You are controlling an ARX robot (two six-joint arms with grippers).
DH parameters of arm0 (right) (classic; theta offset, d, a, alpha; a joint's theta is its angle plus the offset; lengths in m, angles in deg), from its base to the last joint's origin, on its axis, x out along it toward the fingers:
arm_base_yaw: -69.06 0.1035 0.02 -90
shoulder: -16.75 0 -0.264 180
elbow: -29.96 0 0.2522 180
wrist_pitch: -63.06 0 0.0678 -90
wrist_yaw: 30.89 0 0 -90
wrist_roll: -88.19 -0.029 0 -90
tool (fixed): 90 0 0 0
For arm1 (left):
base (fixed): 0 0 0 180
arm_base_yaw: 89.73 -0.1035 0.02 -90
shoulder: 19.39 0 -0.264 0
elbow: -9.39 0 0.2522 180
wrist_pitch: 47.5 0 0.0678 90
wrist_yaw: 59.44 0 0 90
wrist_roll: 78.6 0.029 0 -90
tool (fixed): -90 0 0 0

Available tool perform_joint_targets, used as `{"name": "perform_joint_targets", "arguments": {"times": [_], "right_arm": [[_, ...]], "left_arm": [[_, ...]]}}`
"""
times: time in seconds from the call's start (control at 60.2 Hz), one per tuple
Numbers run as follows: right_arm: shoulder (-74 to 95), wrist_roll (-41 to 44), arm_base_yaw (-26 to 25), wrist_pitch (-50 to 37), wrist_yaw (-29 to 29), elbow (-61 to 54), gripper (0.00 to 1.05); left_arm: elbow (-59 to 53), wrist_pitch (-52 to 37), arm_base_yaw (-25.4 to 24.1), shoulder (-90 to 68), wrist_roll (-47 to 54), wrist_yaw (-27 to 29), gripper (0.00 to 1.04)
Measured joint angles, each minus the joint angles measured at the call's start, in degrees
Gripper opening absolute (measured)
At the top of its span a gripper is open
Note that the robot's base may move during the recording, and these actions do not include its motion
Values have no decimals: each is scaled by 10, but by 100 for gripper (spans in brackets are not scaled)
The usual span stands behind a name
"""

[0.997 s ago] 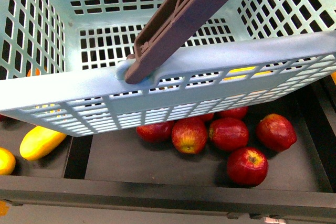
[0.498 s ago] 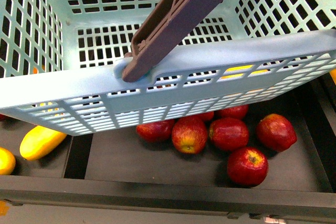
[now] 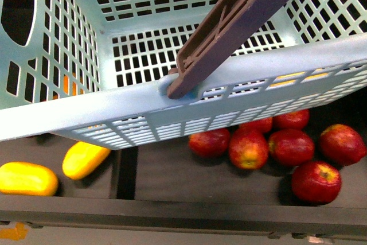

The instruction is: Pick lemon and mango into basket

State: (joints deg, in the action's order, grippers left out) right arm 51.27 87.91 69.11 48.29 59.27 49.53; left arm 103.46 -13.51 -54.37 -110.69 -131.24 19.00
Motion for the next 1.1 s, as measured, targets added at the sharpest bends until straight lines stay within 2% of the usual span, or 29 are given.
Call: {"name": "perform_joint_targets", "arguments": {"times": [1.096], "right_arm": [[0, 0, 0, 1, -1, -1, 96]], "left_arm": [[-1, 0, -3, -3, 3, 6, 5]]}}
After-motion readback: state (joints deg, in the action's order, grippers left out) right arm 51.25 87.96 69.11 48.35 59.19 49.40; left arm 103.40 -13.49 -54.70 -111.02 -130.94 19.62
